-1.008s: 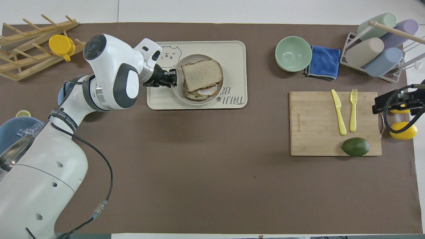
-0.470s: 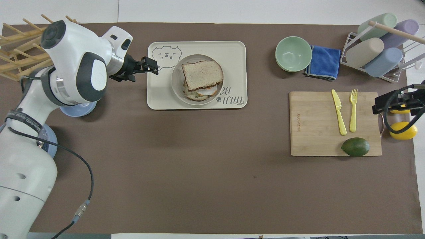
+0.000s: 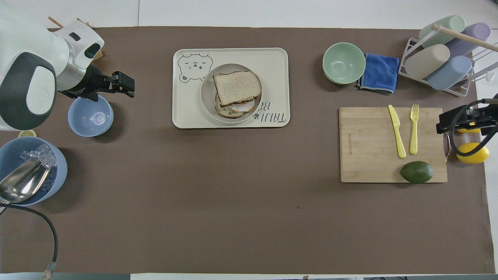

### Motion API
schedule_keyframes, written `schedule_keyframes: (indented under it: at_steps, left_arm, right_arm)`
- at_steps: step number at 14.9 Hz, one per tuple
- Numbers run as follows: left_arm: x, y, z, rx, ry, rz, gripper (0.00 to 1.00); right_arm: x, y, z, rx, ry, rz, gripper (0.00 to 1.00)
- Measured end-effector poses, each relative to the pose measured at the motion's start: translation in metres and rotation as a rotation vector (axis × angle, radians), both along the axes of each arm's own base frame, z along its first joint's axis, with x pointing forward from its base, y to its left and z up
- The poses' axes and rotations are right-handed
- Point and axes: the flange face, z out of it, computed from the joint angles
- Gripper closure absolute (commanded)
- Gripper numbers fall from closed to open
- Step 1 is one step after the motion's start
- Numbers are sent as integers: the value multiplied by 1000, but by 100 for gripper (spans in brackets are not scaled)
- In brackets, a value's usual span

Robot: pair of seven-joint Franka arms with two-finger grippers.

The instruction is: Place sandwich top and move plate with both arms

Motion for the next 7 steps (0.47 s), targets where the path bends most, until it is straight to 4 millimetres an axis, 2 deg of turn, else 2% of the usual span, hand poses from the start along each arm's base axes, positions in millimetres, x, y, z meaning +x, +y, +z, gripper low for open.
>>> schedule_keyframes:
  at_steps: [7]
  left_arm:
    - [-59, 31, 91, 40, 18, 2, 0]
  right_arm:
    - [0, 0, 0, 0, 0, 0, 0]
